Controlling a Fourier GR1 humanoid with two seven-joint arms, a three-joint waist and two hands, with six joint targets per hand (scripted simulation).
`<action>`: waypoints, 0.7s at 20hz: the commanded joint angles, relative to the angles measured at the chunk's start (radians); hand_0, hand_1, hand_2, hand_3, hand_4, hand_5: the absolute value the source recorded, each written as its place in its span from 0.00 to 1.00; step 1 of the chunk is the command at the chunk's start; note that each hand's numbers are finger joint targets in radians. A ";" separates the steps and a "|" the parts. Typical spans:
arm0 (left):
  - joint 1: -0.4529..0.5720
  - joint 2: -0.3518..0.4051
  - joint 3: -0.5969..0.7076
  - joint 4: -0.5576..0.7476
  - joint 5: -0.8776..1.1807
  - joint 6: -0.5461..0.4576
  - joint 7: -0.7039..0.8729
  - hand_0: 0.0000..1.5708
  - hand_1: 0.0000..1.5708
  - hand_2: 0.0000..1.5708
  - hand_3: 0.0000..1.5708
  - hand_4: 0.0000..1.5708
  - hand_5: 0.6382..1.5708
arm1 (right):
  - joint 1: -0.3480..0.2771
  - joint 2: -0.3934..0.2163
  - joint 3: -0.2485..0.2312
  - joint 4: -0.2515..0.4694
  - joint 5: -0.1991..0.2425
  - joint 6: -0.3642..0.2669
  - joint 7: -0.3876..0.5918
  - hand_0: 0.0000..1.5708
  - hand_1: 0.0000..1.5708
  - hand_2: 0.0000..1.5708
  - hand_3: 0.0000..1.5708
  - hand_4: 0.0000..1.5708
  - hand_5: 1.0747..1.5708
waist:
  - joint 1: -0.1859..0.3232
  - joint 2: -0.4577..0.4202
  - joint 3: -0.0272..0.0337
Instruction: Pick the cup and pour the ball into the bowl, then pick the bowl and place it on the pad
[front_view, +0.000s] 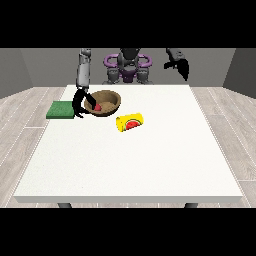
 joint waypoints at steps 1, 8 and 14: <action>0.024 0.009 0.050 0.076 0.023 0.005 0.005 0.00 0.00 0.00 0.00 0.61 0.84 | -0.012 -0.023 0.063 0.020 0.058 -0.026 0.247 1.00 1.00 1.00 0.60 0.55 0.99 | -0.063 -0.091 0.0264; 0.138 0.084 0.170 0.262 0.072 -0.035 -0.094 0.00 0.00 0.00 0.00 0.64 0.82 | -0.171 -0.037 0.189 -0.113 0.128 0.060 0.639 1.00 1.00 1.00 0.57 0.51 0.99 | -0.237 -0.262 0.0280; 0.171 0.037 0.123 0.146 0.051 -0.007 -0.049 0.00 0.00 0.00 0.00 0.64 0.84 | -0.070 -0.218 0.054 -0.087 0.028 0.222 0.525 1.00 1.00 1.00 0.46 0.49 1.00 | -0.208 -0.209 0.0307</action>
